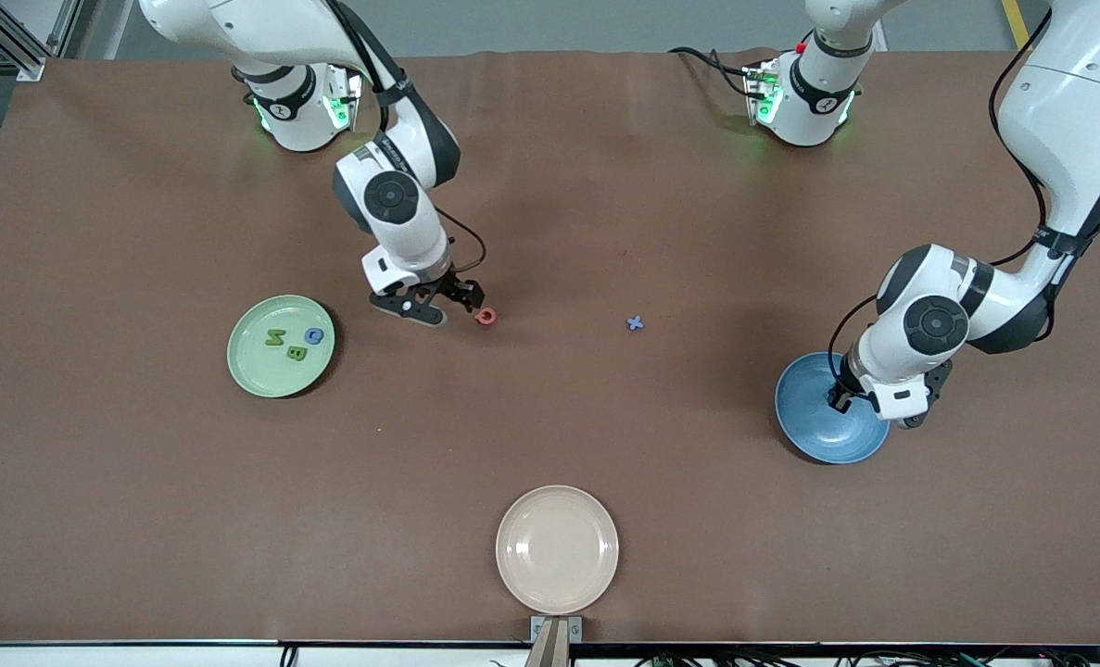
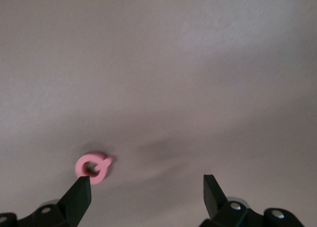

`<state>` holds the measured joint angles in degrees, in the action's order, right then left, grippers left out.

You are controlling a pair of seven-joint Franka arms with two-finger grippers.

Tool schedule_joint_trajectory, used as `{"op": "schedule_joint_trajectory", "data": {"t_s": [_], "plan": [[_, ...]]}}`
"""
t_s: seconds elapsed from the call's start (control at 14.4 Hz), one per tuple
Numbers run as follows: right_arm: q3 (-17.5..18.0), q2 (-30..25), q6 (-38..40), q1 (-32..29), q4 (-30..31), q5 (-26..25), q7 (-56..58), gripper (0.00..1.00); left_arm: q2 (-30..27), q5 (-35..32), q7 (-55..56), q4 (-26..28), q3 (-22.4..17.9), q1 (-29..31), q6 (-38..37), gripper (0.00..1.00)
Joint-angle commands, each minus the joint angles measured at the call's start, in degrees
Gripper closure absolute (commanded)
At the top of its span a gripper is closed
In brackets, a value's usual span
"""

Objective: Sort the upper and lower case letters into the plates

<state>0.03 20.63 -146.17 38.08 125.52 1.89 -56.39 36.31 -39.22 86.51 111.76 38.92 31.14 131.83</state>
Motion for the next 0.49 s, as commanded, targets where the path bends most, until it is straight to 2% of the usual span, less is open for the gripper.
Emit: {"op": "schedule_joint_trajectory", "data": {"t_s": [0.0, 0.07, 0.14, 0.21, 0.28, 0.42], "plan": [[-0.6, 3.4, 0.1, 2.4, -3.7, 0.0, -4.2, 0.01, 0.4, -1.2, 0.9, -0.1, 0.4, 0.1, 0.7, 0.75], [-0.6, 4.2, 0.2, 2.5, -4.7, 0.0, -4.9, 0.02, 0.4, -1.2, 0.8, -0.1, 0.4, 0.1, 0.7, 0.65], [-0.6, 4.9, 0.2, 2.9, -5.5, 0.0, -5.2, 0.03, 0.4, -1.2, 0.9, -0.1, 0.5, 0.2, 0.7, 0.41], [-0.6, 5.6, 0.0, 3.3, -6.0, 0.0, -5.3, 0.03, 0.4, -1.2, 1.0, -0.1, 0.5, 0.2, 0.7, 0.10], [-0.6, 6.2, -0.1, 3.7, -6.6, 0.0, -5.2, 0.04, 0.3, -1.2, 1.6, -0.1, 0.5, 0.2, 0.7, 0.00], [-0.6, 7.8, -0.1, 4.0, -8.4, 0.0, -5.2, 0.07, -0.1, -1.2, 1.7, -0.1, 0.5, 0.1, 0.6, 0.00]]}}
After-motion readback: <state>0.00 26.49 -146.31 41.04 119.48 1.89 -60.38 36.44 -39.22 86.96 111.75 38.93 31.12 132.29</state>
